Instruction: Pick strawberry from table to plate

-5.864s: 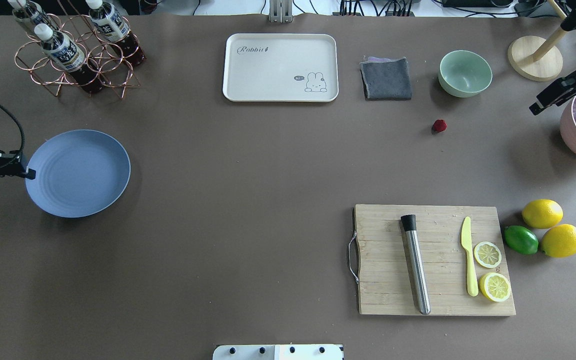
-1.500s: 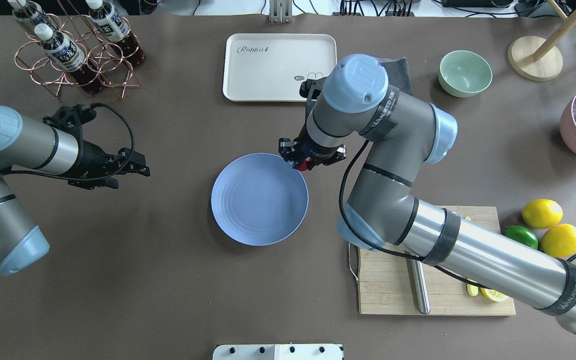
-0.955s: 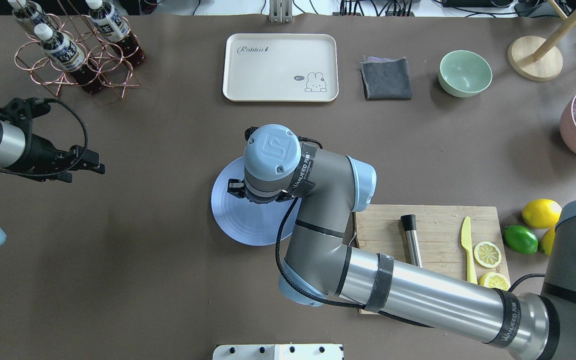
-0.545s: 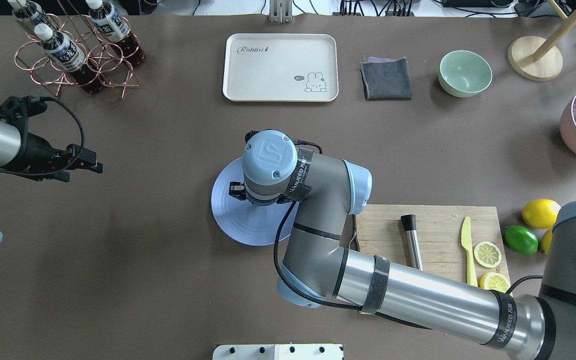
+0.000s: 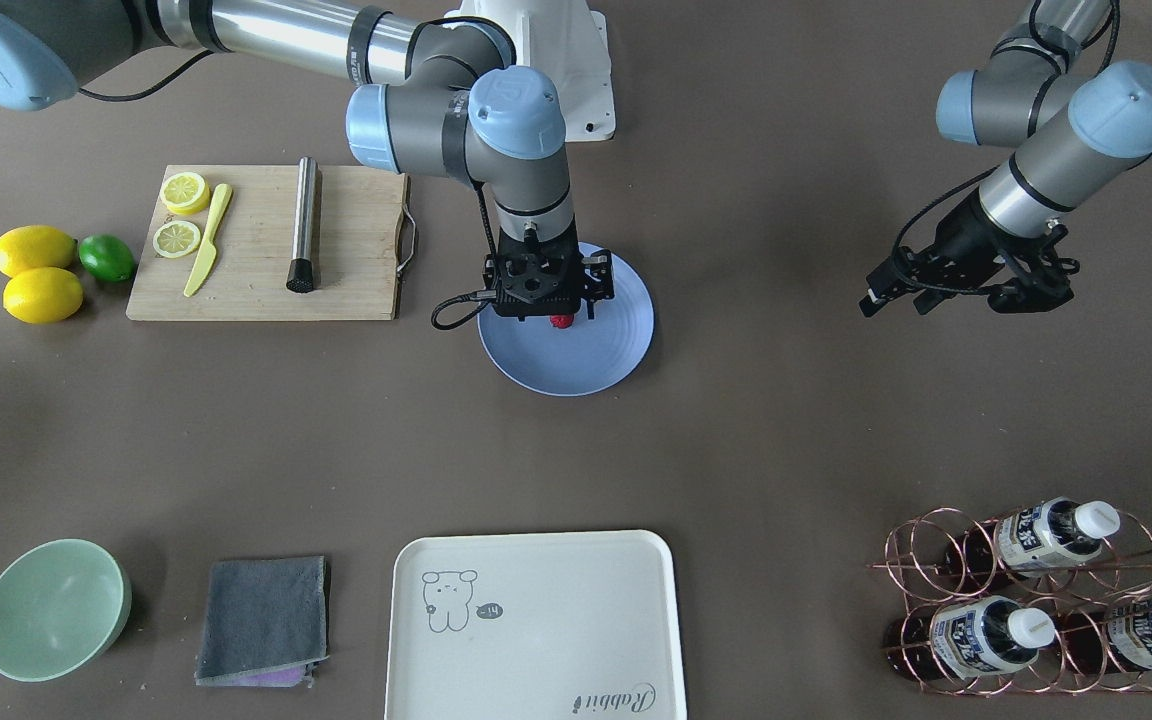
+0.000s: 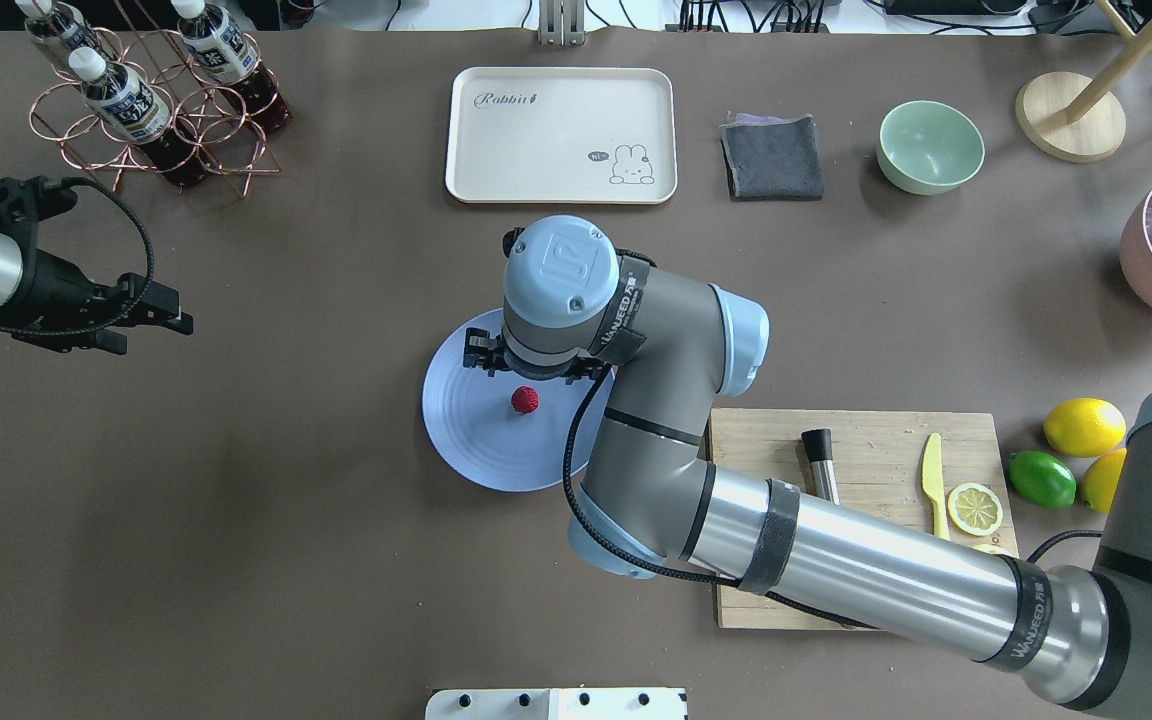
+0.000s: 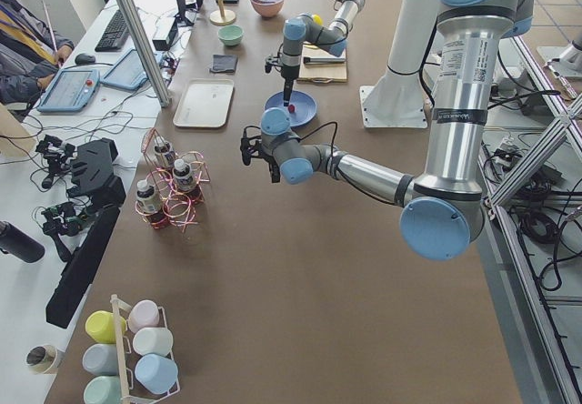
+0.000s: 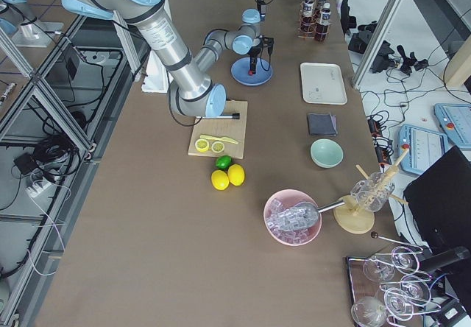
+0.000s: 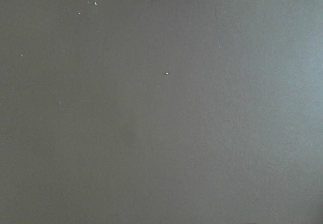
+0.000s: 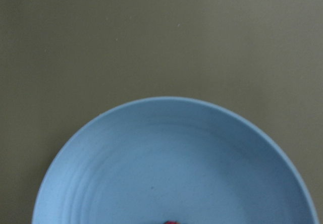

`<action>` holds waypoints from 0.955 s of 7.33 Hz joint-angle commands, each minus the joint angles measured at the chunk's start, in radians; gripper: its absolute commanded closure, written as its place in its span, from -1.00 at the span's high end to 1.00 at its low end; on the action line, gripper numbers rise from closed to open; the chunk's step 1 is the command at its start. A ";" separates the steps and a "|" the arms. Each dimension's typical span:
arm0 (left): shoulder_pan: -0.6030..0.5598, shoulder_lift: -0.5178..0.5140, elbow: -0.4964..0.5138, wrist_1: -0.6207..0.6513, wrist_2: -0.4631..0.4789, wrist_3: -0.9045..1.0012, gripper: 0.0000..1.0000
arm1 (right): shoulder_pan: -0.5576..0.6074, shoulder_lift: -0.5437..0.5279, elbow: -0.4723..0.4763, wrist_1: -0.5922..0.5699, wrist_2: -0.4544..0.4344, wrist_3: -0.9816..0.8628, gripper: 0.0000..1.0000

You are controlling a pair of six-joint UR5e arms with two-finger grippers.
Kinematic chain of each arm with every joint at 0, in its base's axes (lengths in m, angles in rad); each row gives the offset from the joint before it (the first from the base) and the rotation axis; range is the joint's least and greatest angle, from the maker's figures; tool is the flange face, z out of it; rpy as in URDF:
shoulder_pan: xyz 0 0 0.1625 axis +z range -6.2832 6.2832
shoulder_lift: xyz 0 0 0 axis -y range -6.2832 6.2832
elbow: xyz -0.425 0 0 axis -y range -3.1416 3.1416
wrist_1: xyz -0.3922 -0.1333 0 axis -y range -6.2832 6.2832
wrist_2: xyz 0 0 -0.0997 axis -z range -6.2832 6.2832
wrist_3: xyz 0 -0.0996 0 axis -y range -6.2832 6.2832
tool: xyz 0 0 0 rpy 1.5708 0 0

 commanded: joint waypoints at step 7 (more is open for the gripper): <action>-0.675 0.111 -0.005 0.732 -0.134 1.305 0.93 | 0.827 -0.588 0.225 -0.264 0.458 -1.279 1.00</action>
